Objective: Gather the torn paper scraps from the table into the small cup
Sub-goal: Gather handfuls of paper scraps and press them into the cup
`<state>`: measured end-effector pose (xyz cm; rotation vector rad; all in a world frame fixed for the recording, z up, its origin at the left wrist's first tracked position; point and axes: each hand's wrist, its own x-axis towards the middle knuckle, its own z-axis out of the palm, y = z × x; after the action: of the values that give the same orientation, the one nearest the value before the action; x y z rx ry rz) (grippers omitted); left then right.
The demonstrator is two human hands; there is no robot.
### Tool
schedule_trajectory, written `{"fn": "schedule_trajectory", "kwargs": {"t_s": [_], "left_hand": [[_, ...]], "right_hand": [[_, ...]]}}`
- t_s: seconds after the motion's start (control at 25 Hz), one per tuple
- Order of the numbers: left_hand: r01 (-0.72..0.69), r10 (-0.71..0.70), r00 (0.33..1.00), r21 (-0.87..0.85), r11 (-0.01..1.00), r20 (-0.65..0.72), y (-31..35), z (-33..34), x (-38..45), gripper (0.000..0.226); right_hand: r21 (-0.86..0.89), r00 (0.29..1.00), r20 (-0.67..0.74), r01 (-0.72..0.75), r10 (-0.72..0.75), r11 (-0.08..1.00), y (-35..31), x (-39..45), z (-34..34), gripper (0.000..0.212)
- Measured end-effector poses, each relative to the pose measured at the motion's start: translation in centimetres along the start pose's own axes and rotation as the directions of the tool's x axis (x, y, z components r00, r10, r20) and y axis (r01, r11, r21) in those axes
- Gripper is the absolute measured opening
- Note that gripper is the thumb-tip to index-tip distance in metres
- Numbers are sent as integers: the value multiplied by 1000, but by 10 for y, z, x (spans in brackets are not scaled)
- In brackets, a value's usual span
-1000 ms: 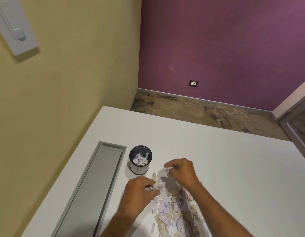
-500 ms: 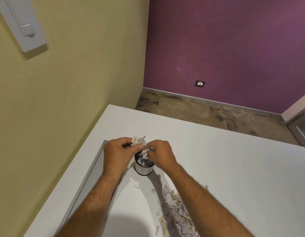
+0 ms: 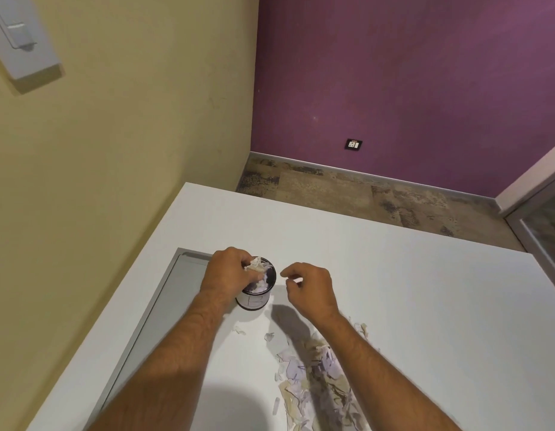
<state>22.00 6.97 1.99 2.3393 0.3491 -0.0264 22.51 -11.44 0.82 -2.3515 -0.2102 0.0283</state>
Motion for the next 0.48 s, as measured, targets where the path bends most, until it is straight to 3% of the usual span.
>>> {"fn": "schedule_trajectory", "kwargs": {"t_s": [0.2,0.28,0.4,0.48], "left_hand": [[-29,27,998,40,999,65,5,7,-5,63],[-41,40,998,21,999,42,8,6,-13,60],[-121,120,992,-41,992,-38,15,11,-40,37],[-142,145,987,-44,989,73,15,25,-66,36]], "right_hand": [[43,999,4,-53,53,998,29,-40,-10,26],[-4,997,34,-67,68,998,39,-60,-13,25],[-175,985,157,-37,65,984,51,-89,-16,30],[-328,949,312,73,35,942,55,-103,-15,37]]}}
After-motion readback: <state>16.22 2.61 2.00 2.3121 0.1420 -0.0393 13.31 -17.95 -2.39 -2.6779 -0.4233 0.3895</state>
